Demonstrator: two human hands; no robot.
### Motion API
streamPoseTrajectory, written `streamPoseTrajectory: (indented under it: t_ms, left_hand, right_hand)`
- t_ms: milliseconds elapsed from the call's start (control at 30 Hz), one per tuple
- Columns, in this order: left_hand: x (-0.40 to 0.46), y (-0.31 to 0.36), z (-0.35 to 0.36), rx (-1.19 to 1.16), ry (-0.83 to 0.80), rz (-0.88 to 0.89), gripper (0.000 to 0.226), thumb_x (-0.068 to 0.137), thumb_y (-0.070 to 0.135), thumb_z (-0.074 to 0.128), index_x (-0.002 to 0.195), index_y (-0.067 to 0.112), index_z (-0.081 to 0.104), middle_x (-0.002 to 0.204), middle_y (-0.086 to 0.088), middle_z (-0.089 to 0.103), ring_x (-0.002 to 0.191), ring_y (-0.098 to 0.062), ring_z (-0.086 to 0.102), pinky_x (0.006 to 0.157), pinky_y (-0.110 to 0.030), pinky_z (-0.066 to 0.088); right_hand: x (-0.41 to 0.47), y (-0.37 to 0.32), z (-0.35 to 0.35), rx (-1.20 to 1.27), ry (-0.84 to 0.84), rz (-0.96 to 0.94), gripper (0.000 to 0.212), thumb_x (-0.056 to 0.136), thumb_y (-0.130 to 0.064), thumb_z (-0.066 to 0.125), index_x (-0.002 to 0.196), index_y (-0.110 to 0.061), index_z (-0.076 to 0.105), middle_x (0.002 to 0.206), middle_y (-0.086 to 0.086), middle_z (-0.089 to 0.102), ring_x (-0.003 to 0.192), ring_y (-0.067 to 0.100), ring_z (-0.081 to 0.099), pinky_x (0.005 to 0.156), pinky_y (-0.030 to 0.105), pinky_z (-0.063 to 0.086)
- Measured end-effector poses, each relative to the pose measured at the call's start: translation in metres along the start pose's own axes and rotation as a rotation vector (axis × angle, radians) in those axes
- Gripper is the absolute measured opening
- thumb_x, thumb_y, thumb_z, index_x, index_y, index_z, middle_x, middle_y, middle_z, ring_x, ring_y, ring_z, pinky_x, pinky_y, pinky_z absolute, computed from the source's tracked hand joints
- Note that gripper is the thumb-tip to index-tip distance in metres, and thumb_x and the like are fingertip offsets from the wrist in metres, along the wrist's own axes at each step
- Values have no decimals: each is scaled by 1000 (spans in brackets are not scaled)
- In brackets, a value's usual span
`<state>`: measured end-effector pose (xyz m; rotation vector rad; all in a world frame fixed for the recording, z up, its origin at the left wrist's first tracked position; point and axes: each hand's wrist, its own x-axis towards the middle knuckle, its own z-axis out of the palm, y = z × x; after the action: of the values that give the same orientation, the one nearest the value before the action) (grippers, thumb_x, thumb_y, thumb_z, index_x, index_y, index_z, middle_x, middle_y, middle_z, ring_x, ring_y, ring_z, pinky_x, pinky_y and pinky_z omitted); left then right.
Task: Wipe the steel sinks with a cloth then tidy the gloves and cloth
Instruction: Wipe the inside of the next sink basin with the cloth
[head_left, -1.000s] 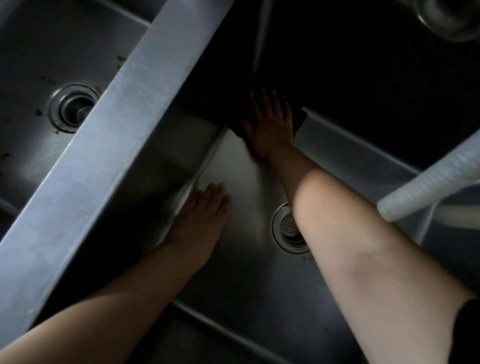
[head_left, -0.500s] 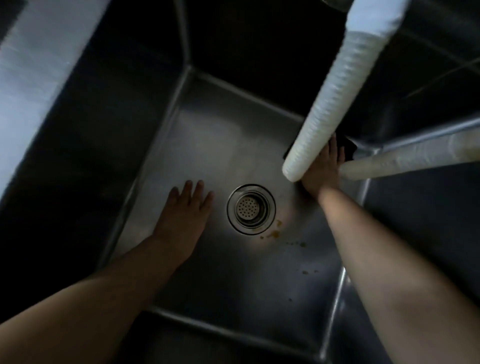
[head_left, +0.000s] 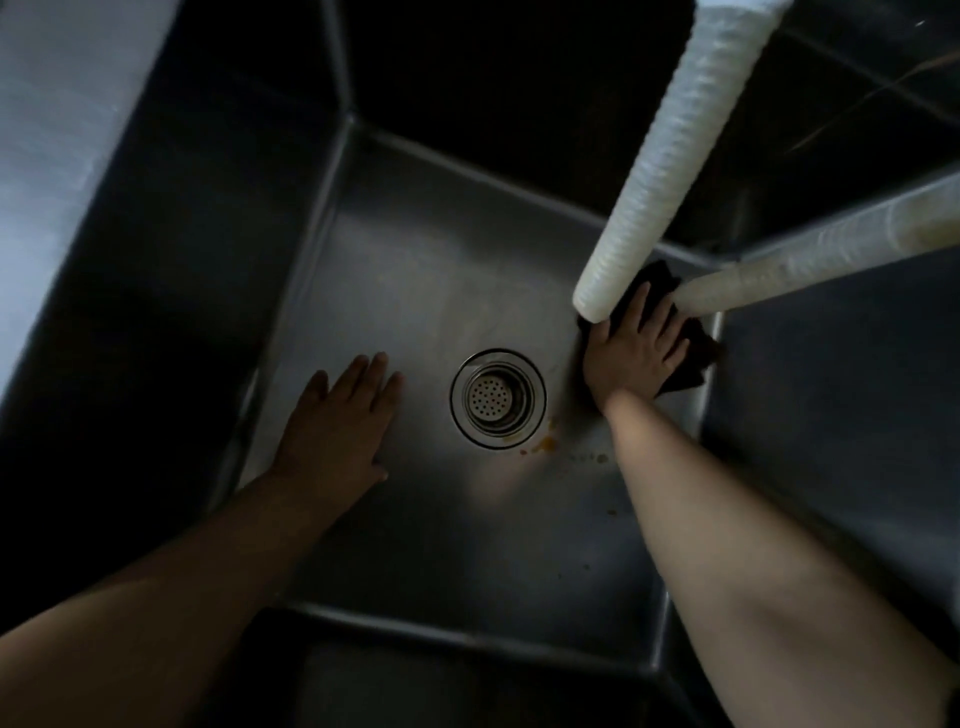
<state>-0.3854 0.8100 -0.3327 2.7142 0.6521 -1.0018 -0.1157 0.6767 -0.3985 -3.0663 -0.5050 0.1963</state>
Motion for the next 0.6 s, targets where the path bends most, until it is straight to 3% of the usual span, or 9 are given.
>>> streamPoseTrajectory:
  t_ms: [133, 300, 600]
  left_hand:
    - [-13, -19, 9, -26, -12, -78, 100, 85, 48, 57, 149, 15, -11, 157, -11, -16, 146, -27, -8, 118, -45, 8]
    - [-20, -20, 15, -23, -14, -137, 95, 88, 48, 53, 149, 11, -10, 157, -13, -15, 146, -28, -7, 118, -46, 12]
    - [-19, -20, 18, -73, 17, -131, 93, 89, 42, 54, 149, 13, -10, 157, -10, -15, 146, -25, -9, 119, -43, 6]
  right_hand:
    - [-16, -51, 2, 38, -1, -79, 71, 91, -51, 35, 150, -19, 14, 156, 16, 17, 143, 34, 8, 113, 50, 1]
    - [-29, -123, 8, 6, -69, -201, 72, 92, -54, 31, 151, -23, 3, 159, 10, -2, 145, 29, -7, 116, 48, -5]
    - [-73, -215, 25, -80, -153, -723, 68, 92, -58, 27, 150, -28, 8, 159, 7, 1, 145, 30, -7, 113, 51, -7]
